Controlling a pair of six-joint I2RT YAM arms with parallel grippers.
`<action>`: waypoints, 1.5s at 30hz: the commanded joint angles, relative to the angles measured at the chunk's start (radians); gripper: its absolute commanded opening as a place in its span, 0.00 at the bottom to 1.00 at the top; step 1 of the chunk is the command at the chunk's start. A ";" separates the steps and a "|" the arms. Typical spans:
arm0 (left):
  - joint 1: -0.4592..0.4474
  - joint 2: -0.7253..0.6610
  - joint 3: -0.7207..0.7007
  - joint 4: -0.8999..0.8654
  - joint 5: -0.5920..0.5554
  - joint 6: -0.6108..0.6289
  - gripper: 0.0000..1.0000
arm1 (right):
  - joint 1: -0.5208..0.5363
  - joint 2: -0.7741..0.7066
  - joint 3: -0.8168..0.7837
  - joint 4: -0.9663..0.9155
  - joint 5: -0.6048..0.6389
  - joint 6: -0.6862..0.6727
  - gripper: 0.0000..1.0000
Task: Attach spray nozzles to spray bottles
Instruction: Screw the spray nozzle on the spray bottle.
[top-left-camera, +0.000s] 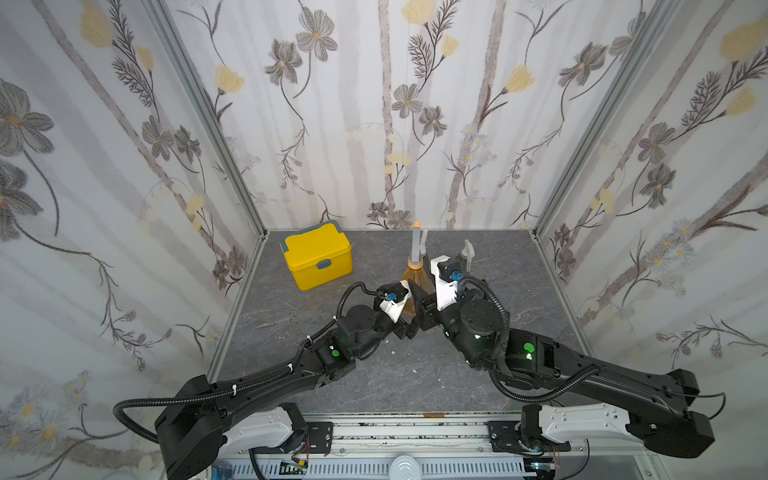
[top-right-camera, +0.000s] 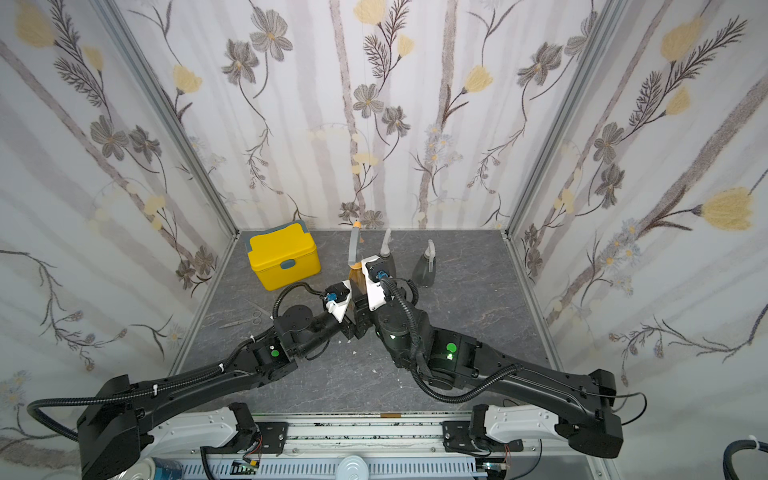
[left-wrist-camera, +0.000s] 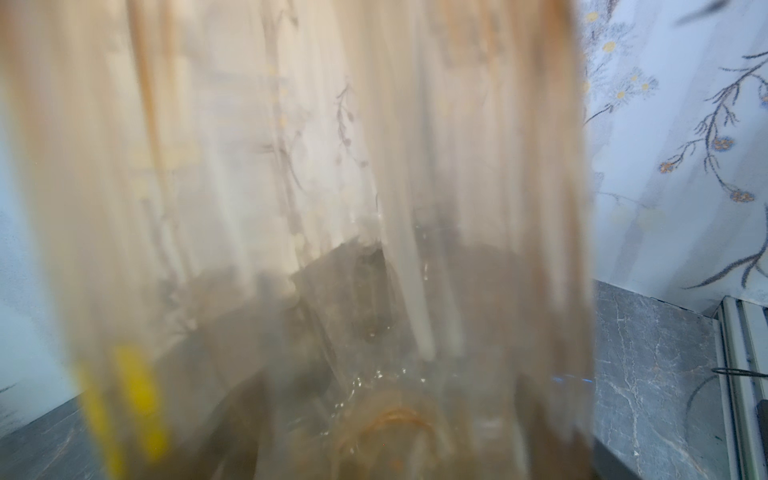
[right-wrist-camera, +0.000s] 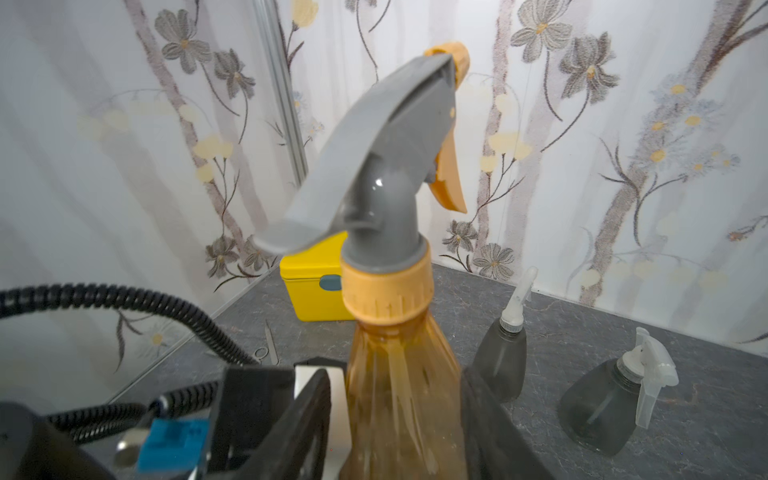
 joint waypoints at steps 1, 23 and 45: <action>0.001 -0.002 0.015 0.104 0.037 0.011 0.76 | -0.087 -0.079 -0.026 -0.106 -0.365 -0.050 0.50; 0.000 0.002 0.027 0.055 0.207 0.022 0.76 | -0.590 -0.017 0.169 -0.085 -1.271 -0.091 0.39; -0.001 0.005 0.027 0.057 0.194 0.025 0.76 | -0.528 0.025 0.124 0.007 -1.073 -0.036 0.25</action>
